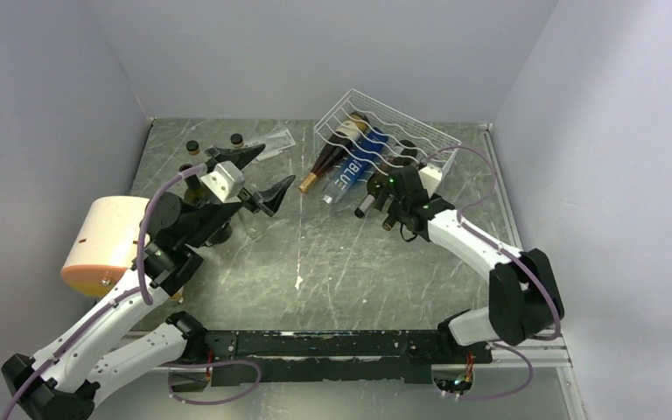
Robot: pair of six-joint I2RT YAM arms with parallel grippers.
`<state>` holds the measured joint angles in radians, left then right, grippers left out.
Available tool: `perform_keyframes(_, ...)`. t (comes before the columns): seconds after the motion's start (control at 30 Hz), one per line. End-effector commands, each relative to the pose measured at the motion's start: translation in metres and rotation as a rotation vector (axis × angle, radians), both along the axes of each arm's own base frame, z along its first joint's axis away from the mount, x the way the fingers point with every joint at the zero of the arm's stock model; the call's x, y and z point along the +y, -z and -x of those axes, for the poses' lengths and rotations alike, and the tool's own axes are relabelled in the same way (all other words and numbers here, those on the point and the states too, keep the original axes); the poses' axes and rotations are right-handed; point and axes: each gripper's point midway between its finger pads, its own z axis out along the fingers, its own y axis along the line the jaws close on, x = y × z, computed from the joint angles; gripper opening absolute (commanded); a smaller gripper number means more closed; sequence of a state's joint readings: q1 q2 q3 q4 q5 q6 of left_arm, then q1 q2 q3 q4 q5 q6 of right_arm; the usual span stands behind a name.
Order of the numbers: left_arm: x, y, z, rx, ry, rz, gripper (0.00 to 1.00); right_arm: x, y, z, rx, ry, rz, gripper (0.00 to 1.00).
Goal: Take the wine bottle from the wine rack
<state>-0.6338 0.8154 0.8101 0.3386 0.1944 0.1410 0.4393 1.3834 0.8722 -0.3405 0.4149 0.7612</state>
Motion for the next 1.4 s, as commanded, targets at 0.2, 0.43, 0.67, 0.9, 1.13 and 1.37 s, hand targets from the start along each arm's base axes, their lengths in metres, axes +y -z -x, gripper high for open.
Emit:
perform_keyframes(0.2,0.009,-0.005,0.003,-0.041,-0.082,0.018,0.85,0.006,0.036,-0.019,-0.029,0.053,-0.054,0.87)
perform_keyframes(0.43,0.013,-0.007,0.007,-0.067,-0.119,0.023,0.87,0.01,0.052,-0.026,-0.045,0.068,-0.076,0.7)
perform_keyframes(0.67,0.01,-0.004,0.009,-0.073,-0.122,0.013,0.88,0.007,0.064,-0.028,-0.055,0.097,-0.074,0.54)
perform_keyframes(0.9,0.01,-0.005,0.011,-0.081,-0.131,0.012,0.89,0.009,0.065,-0.022,-0.064,0.129,-0.112,0.43)
perform_keyframes(1.13,0.01,-0.004,0.012,-0.087,-0.138,0.009,0.89,0.015,0.057,-0.001,-0.086,0.151,-0.166,0.35)
perform_keyframes(1.37,0.012,-0.003,0.01,-0.091,-0.15,0.002,0.89,0.03,0.047,0.027,-0.057,0.112,-0.2,0.26)
